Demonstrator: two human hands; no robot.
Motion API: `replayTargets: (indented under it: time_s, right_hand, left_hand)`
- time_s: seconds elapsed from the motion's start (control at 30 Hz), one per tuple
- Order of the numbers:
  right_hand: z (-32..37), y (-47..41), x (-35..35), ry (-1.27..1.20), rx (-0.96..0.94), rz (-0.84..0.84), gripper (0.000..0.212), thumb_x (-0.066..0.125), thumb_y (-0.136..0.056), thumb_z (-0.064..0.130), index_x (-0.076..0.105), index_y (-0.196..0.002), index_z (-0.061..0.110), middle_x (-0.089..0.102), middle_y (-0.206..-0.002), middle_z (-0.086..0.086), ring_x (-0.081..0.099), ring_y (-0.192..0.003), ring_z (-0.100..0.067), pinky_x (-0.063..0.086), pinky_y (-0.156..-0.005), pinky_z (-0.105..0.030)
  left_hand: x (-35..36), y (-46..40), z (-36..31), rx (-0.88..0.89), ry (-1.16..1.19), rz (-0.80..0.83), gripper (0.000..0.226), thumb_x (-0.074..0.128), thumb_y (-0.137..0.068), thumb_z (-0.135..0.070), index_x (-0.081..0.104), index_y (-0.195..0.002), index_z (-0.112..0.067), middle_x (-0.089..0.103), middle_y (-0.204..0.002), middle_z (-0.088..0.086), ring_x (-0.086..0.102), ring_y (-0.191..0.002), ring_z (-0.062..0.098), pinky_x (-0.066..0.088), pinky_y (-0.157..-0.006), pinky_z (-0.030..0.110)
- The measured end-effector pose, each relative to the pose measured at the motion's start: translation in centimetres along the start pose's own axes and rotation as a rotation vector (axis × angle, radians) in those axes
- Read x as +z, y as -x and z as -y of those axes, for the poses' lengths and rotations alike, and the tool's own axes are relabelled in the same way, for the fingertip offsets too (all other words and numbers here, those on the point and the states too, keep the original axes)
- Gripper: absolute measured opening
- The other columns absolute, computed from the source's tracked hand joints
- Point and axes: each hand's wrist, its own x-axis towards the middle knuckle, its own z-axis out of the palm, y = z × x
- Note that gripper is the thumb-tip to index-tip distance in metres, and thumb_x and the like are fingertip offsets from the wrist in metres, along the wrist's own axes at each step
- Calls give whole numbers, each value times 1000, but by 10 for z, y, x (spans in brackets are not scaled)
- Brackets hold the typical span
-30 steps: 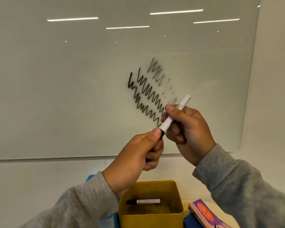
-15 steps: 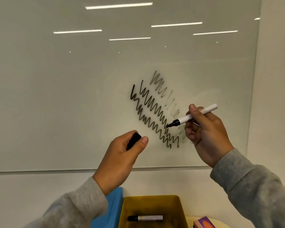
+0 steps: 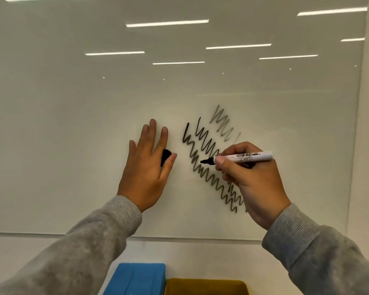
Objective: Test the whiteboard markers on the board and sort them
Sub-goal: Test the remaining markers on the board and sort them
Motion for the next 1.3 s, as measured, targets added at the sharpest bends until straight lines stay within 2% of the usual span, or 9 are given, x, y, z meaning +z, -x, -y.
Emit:
replayTargets:
  time_s: [0.13, 0.33, 0.47, 0.57, 0.7, 0.83, 0.97, 1.1, 1.3]
  right_hand:
    - [1, -12, 21, 248, -164, 62, 15, 82, -80, 11, 71, -88, 15, 74, -84, -2, 71, -78, -20, 61, -68, -31]
    - [-3, -46, 49, 497, -467, 42, 11, 77, -88, 20, 76, -98, 21, 74, -90, 11, 70, -84, -8, 58, -69, -22]
    - [-7, -59, 56, 679, -670, 3, 15, 74, -91, 22, 75, -104, 16, 72, -96, 7, 66, -84, -5, 50, -71, -9]
    - [-15, -58, 56, 759, -772, 11, 14, 74, -92, 20, 75, -103, 13, 72, -95, 5, 64, -83, -6, 49, -74, -10]
    - [-28, -47, 53, 820, -813, 111, 13, 73, -91, 19, 76, -102, 12, 72, -94, 2, 64, -81, -8, 51, -75, -11]
    - [-25, -48, 46, 781, -811, 44, 15, 73, -92, 18, 76, -104, 11, 73, -96, 1, 67, -85, -10, 53, -77, -14]
    - [-33, -40, 43, 855, -810, 172, 14, 72, -92, 19, 75, -105, 13, 72, -97, 3, 66, -86, -10, 55, -77, -17]
    - [-33, -39, 34, 805, -787, 78, 16, 73, -90, 18, 76, -105, 12, 72, -96, 3, 67, -84, -10, 55, -76, -17]
    - [-34, -36, 31, 791, -758, 88, 16, 73, -91, 19, 76, -105, 12, 73, -97, 3, 68, -86, -10, 56, -77, -17]
  left_hand:
    - [16, 2, 15, 83, -379, 22, 67, 21, -106, -46, 1, -159, -10, -11, -166, 16, -9, -153, 35, 20, -118, 63]
    - [19, 5, 24, 127, -441, 3, 67, 21, -107, -46, 3, -159, -8, -6, -166, 18, -4, -153, 37, 22, -117, 63]
    - [23, 8, 31, 174, -447, -31, 67, 23, -108, -46, 5, -159, -7, -3, -166, 18, -1, -153, 37, 23, -117, 62]
    - [25, 8, 33, 183, -428, -53, 66, 25, -108, -45, 6, -159, -7, -1, -166, 17, 0, -154, 36, 23, -117, 62]
    - [28, 10, 34, 176, -423, -75, 67, 28, -108, -46, 6, -159, -8, -1, -166, 17, 0, -154, 36, 21, -117, 61]
    - [29, 11, 33, 166, -408, -80, 67, 28, -108, -45, 5, -159, -8, -3, -166, 17, -1, -154, 35, 21, -117, 61]
    - [29, 13, 33, 165, -404, -91, 68, 30, -108, -44, 5, -159, -8, -2, -167, 16, -1, -154, 35, 22, -117, 60]
    - [28, 12, 31, 162, -406, -78, 67, 27, -108, -44, 4, -159, -8, -3, -167, 16, -2, -154, 34, 21, -118, 60]
    - [28, 14, 32, 152, -409, -68, 67, 27, -108, -44, 2, -159, -9, -5, -167, 15, -3, -154, 34, 21, -118, 60]
